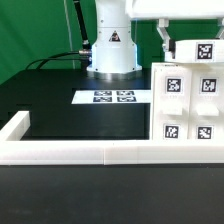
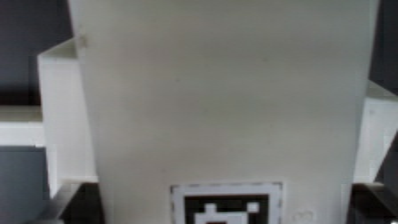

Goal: Assemble cabinet

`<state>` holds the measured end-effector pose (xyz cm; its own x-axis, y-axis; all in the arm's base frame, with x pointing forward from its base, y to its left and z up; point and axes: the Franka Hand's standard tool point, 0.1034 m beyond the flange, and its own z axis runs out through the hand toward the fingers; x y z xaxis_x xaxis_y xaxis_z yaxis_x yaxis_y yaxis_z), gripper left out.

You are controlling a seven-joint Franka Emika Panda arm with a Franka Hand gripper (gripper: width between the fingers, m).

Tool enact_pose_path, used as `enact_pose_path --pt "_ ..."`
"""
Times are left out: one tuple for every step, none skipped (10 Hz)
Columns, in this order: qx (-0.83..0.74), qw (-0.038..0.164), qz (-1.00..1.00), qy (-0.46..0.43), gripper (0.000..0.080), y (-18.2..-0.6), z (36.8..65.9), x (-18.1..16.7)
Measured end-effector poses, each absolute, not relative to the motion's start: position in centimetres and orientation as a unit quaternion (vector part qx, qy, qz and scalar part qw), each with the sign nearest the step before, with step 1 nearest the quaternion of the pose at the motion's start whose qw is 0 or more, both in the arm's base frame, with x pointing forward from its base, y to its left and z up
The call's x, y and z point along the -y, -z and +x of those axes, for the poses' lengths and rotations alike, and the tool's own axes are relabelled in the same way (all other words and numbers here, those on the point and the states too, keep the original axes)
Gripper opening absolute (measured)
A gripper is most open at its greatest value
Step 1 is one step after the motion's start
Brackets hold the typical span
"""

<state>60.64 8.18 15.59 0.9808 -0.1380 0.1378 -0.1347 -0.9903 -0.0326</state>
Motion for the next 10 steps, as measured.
enact_pose_path --pt "-0.113 0.016 -0.991 0.068 0.0560 -15.60 60.60 -8.18" --pt "-0.174 0.025 -0.982 0.066 0.0560 -15.64 60.61 -8.25" --pt "-0.211 0.028 -0.975 0.065 0.0560 -15.64 60.61 -8.27" --pt "-0.236 0.030 -0.969 0.065 0.0560 -15.66 60.64 -8.34" --pt "-0.261 0.033 -0.962 0.068 0.0560 -15.71 60.74 -8.45" --pt "-0.280 0.036 -0.957 0.066 0.0560 -15.71 60.75 -8.44" --pt "-0.318 0.041 -0.945 0.064 0.0560 -15.73 60.77 -8.48" --pt "-0.339 0.043 -0.938 0.063 0.0560 -15.74 60.77 -8.48" --pt "-0.360 0.048 -0.930 0.061 0.0560 -15.73 60.78 -8.46" --pt "-0.417 0.059 -0.905 0.057 0.0560 -15.65 60.77 -8.29"
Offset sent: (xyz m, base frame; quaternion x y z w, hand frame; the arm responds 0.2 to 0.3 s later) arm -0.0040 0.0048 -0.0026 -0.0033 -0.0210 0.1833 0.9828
